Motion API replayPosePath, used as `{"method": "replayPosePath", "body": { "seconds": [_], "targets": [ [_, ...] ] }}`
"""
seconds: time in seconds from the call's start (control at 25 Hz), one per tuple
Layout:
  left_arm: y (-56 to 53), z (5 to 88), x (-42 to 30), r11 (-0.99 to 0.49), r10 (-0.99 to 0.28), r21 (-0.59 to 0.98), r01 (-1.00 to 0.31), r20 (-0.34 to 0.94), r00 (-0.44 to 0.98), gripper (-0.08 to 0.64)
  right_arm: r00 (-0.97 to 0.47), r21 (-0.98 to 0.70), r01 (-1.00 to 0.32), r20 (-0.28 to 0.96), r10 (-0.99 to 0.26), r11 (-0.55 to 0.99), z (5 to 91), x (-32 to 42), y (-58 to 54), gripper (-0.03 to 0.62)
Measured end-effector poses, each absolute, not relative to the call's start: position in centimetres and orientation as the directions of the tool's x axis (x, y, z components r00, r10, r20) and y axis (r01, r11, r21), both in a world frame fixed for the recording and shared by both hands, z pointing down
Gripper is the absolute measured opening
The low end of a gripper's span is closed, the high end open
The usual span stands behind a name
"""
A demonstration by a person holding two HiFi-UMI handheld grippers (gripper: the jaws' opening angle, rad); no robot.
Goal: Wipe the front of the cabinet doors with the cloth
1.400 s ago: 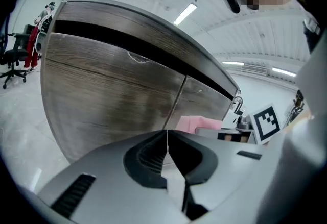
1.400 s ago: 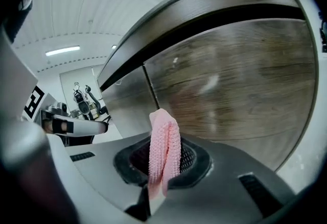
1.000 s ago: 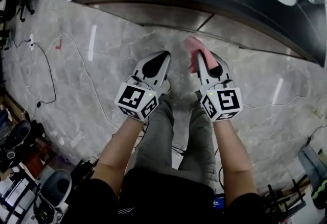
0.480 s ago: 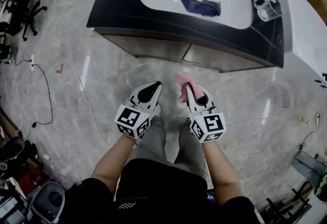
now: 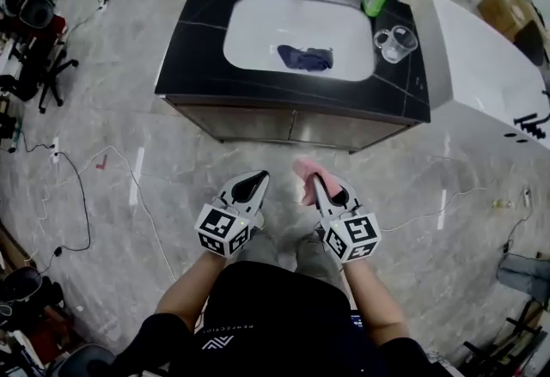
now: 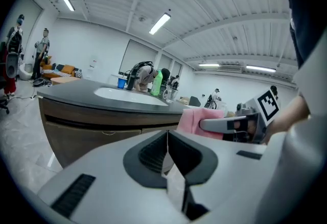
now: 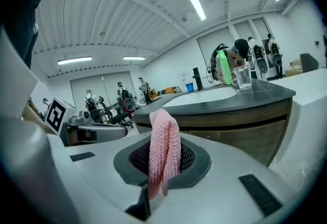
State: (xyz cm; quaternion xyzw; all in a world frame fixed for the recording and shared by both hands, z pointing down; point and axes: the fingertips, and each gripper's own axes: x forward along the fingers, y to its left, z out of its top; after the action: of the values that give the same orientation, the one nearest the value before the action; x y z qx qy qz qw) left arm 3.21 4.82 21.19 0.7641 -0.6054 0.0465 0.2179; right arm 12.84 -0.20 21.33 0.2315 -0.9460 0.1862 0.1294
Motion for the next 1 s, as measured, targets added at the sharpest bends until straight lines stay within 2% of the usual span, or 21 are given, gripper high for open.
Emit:
{"method": "replayPosePath", "body": {
  "seconds": [0.32, 1.0],
  "targets": [
    [5.3, 16.1, 4.0, -0.216, -0.926, 0.248, -0.944, 0.256, 0.279, 0.014, -0.849, -0.309, -0.523, 0.267, -0.456, 0.794, 16.5, 16.0, -1.1, 0.044],
    [6.2, 12.5, 4.2, -0.238, -0.936, 0.207, -0.949, 0.210, 0.281, 0.014, -0.885, -0.383, -0.462, 0.254, -0.390, 0.800, 14.2, 15.1, 1.4, 0.043]
  ]
}}
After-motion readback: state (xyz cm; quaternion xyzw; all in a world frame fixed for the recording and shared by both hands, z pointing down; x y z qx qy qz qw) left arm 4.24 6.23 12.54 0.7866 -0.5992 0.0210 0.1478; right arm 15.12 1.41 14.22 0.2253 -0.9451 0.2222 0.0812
